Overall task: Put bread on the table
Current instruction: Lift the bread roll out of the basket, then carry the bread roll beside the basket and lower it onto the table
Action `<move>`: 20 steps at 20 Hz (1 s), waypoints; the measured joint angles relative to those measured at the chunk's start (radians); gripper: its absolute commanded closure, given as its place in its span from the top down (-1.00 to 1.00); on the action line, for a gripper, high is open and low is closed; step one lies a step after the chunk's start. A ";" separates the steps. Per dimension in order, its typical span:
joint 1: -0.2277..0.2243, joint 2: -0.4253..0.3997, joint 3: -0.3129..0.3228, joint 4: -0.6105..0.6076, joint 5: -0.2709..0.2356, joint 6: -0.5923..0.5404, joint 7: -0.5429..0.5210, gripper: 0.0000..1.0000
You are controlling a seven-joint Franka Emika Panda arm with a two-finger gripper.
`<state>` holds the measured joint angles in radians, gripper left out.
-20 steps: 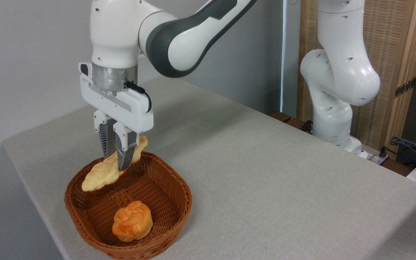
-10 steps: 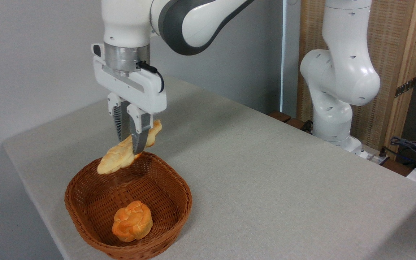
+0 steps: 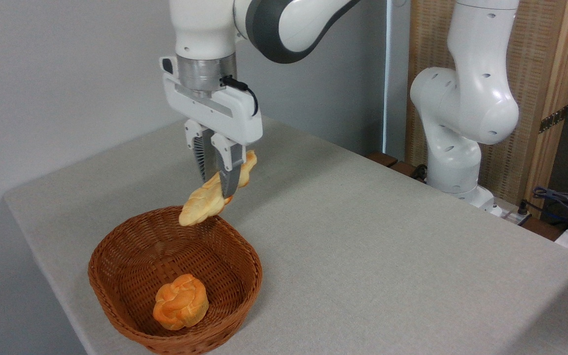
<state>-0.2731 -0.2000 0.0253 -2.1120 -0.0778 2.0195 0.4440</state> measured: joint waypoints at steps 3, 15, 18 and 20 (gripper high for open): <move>-0.010 -0.041 -0.006 -0.048 0.000 -0.046 0.023 -0.22; -0.074 -0.045 -0.042 -0.114 -0.039 -0.085 0.016 0.85; -0.074 -0.023 -0.055 -0.114 -0.040 -0.084 0.014 1.00; -0.074 -0.008 -0.056 -0.114 -0.040 -0.083 0.014 1.00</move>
<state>-0.3468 -0.2077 -0.0305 -2.2260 -0.1175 1.9362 0.4577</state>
